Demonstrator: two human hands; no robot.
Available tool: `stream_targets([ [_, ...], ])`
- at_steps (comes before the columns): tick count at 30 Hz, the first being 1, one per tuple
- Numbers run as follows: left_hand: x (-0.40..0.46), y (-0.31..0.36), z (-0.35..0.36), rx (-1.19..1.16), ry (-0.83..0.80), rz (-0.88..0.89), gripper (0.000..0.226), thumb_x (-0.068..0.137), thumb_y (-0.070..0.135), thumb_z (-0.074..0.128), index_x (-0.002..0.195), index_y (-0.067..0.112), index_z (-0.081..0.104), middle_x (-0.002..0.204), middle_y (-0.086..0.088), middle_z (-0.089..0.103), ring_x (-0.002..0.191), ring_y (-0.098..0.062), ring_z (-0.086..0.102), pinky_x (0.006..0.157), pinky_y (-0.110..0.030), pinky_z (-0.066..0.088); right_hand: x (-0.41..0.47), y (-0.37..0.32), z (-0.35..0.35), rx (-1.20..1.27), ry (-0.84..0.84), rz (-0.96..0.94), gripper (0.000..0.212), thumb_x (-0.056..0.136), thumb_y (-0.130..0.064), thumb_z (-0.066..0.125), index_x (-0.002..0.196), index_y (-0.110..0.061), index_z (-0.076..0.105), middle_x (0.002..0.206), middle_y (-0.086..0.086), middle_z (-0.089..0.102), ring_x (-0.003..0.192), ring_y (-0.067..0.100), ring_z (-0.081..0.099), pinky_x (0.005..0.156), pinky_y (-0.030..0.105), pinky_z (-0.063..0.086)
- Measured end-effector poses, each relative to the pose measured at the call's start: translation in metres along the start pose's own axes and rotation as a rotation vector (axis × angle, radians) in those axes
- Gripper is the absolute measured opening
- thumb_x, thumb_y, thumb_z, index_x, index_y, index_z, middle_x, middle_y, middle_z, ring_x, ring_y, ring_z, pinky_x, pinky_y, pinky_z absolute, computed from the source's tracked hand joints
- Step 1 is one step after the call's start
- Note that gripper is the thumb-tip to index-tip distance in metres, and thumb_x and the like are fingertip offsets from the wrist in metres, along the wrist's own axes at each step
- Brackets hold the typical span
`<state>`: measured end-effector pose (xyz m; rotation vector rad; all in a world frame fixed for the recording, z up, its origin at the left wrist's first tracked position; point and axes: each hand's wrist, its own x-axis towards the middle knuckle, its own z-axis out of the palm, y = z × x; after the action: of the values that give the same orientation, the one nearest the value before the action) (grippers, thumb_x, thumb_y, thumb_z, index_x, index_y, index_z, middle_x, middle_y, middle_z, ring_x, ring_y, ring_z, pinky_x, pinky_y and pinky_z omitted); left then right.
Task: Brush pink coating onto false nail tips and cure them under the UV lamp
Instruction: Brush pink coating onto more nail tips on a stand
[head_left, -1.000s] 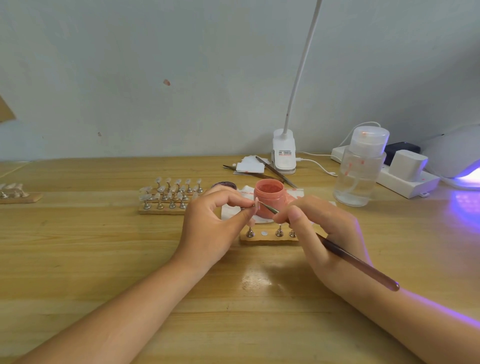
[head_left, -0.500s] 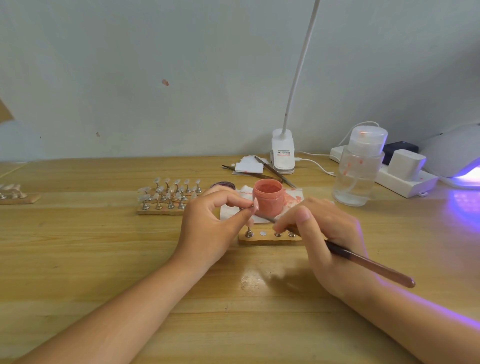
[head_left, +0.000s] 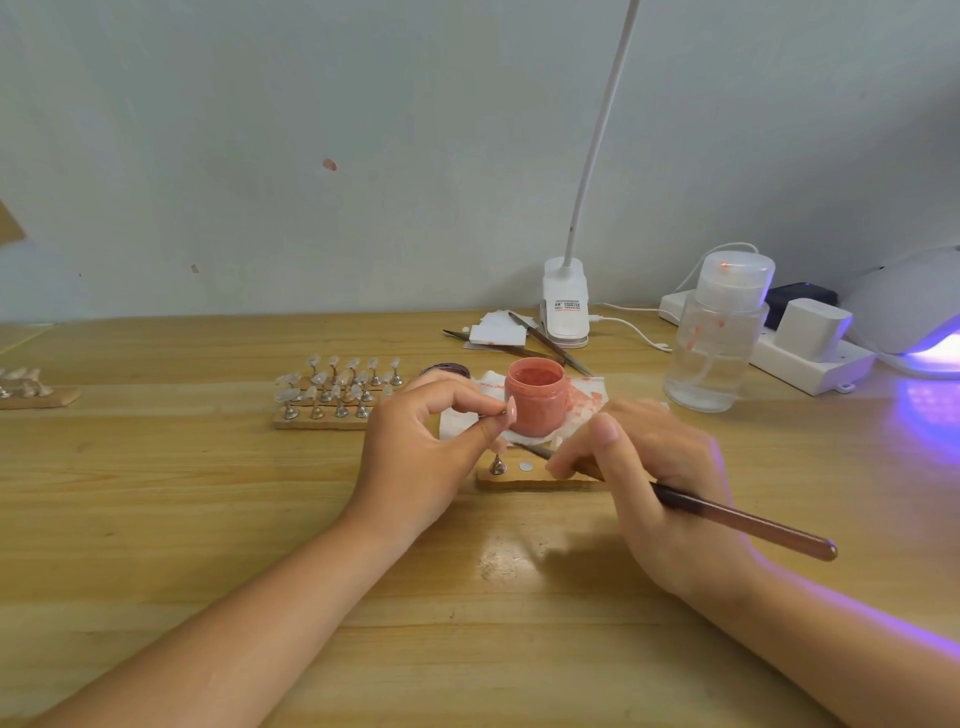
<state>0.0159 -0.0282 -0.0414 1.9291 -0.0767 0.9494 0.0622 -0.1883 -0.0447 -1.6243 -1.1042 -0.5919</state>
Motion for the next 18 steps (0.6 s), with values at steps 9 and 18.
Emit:
stream_targets([
  [9,-0.0004,0.0005,-0.0004,-0.003,0.002,-0.008,0.025,0.069,0.007,0.074,0.062,0.028,0.064,0.066,0.024,0.064,0.077,0.004,0.057,0.074,-0.003,0.037,-0.0005,-0.0005,0.0001,-0.007,0.024,-0.006,0.046,0.095,-0.03,0.036,0.069,-0.01,0.068,0.069,-0.011,0.061,0.067,0.01,0.055,0.064,0.029,0.042],
  [18,-0.0001,0.0023,0.0,-0.002,-0.014,-0.038,0.021,0.07,0.006,0.074,0.062,0.024,0.066,0.061,0.021,0.064,0.075,0.009,0.057,0.07,-0.002,0.035,-0.0012,-0.0003,-0.0001,0.013,0.055,-0.008,0.048,0.096,-0.034,0.035,0.07,-0.012,0.069,0.07,-0.014,0.06,0.069,0.006,0.054,0.066,0.029,0.04],
])
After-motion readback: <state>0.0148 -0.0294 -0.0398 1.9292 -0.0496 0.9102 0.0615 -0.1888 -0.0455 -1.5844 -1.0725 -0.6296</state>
